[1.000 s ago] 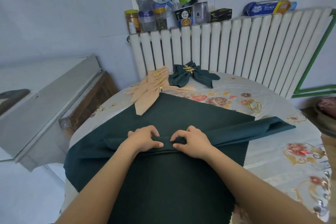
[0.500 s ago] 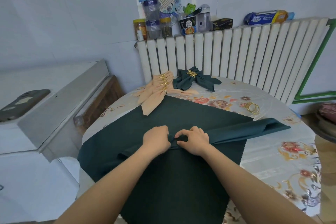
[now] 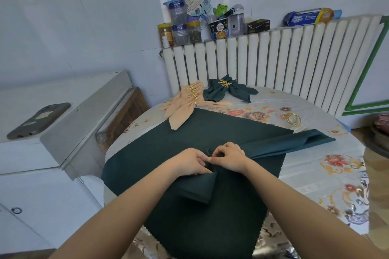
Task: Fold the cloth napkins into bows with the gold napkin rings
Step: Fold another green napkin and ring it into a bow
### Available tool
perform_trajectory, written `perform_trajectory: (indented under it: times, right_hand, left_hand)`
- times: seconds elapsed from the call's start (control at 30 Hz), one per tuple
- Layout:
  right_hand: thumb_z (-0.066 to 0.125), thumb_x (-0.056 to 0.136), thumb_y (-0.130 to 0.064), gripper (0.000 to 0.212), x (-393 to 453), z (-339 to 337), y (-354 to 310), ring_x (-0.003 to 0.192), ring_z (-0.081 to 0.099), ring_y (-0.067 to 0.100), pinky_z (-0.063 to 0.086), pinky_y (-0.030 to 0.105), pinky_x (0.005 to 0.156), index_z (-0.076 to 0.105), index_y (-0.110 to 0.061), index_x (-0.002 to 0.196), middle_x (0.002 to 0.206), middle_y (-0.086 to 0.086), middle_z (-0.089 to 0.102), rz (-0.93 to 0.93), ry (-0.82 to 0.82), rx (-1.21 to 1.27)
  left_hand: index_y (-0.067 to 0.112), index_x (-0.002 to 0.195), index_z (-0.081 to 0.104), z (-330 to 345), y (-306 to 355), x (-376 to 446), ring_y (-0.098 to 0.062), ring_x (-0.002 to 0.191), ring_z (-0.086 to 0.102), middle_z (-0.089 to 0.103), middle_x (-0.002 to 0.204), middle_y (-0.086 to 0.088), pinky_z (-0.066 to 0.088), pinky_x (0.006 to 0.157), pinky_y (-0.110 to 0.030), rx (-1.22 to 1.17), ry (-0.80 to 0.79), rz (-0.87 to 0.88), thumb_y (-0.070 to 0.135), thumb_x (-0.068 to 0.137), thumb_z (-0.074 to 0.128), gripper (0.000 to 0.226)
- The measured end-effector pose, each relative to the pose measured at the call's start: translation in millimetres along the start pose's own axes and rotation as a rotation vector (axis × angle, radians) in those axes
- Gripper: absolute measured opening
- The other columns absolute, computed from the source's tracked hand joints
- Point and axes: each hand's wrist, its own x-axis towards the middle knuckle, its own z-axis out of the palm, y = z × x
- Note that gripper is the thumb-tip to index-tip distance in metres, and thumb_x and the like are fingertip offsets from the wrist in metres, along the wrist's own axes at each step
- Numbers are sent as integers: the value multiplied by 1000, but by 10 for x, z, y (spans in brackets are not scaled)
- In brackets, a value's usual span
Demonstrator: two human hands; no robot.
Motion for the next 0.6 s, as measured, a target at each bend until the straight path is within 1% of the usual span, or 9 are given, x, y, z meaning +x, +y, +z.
perform_trajectory:
  times: [0.07, 0.17, 0.23, 0.3, 0.4, 0.43, 0.47, 0.53, 0.6]
  right_hand:
    - [62, 81, -51, 17, -20, 10, 5, 124, 32, 22, 24, 38, 104, 61, -35, 86, 125, -1, 42, -19, 7, 17]
    - [68, 78, -48, 16, -30, 17, 16, 122, 34, 18, 27, 38, 104, 61, -35, 71, 119, -5, 43, -45, 30, 29]
    - [69, 76, -47, 18, -36, 16, 39, 120, 35, 14, 29, 39, 104, 60, -37, 64, 116, -7, 43, -61, 32, 37]
    - [70, 77, -44, 19, -38, 22, 68, 117, 35, 11, 29, 38, 105, 60, -37, 62, 112, -9, 43, -69, 38, 44]
    - [69, 80, -34, 22, -36, 38, 87, 114, 41, 11, 31, 34, 103, 58, -32, 61, 110, -8, 47, -76, 78, 69]
    - [67, 82, -29, 23, -30, 32, 101, 111, 46, 12, 35, 30, 99, 57, -29, 61, 109, -6, 52, -84, 97, 87]
    - [65, 83, -25, 23, -29, 16, 108, 106, 51, 13, 38, 27, 91, 55, -26, 62, 108, -3, 56, -85, 112, 109]
    - [60, 85, -19, 19, -32, -29, 120, 96, 57, 16, 39, 23, 78, 51, -23, 69, 108, 0, 62, -72, 130, 139]
    - [59, 85, -18, 16, -25, -74, 145, 95, 59, 17, 42, 24, 75, 50, -23, 73, 107, 2, 66, -70, 135, 137]
  left_hand:
    - [22, 119, 56, 97, -52, 34, -14, 99, 56, 53, 112, 3, 47, 90, -29, 122, 127, 16, 37, 72, 78, 54]
    - [24, 125, 47, 255, -168, 51, -15, 117, 40, 39, 118, 6, 37, 103, -34, 135, 277, 71, 47, 68, 79, 69]
    - [26, 133, 40, 338, -212, 32, -16, 128, 30, 35, 132, 6, 28, 109, -36, 140, 323, 75, 52, 70, 75, 76]
    - [27, 140, 35, 407, -233, 12, -15, 134, 24, 29, 144, 8, 22, 111, -35, 170, 347, 95, 55, 75, 69, 79]
    - [29, 146, 27, 442, -232, -5, -12, 140, 16, 22, 153, 13, 15, 112, -36, 208, 349, 141, 52, 87, 57, 70]
    - [29, 147, 26, 435, -211, -1, -12, 142, 14, 20, 154, 15, 13, 113, -37, 195, 331, 153, 48, 91, 51, 64]
    - [29, 147, 26, 417, -187, 6, -12, 143, 11, 17, 155, 16, 11, 114, -37, 170, 311, 163, 43, 95, 46, 57]
    - [29, 148, 25, 381, -137, 31, -8, 144, 7, 14, 155, 17, 7, 114, -36, 145, 286, 175, 34, 100, 38, 49]
    - [29, 149, 22, 385, -95, 63, -4, 144, 4, 10, 156, 16, 6, 114, -34, 228, 278, 200, 31, 102, 32, 48]
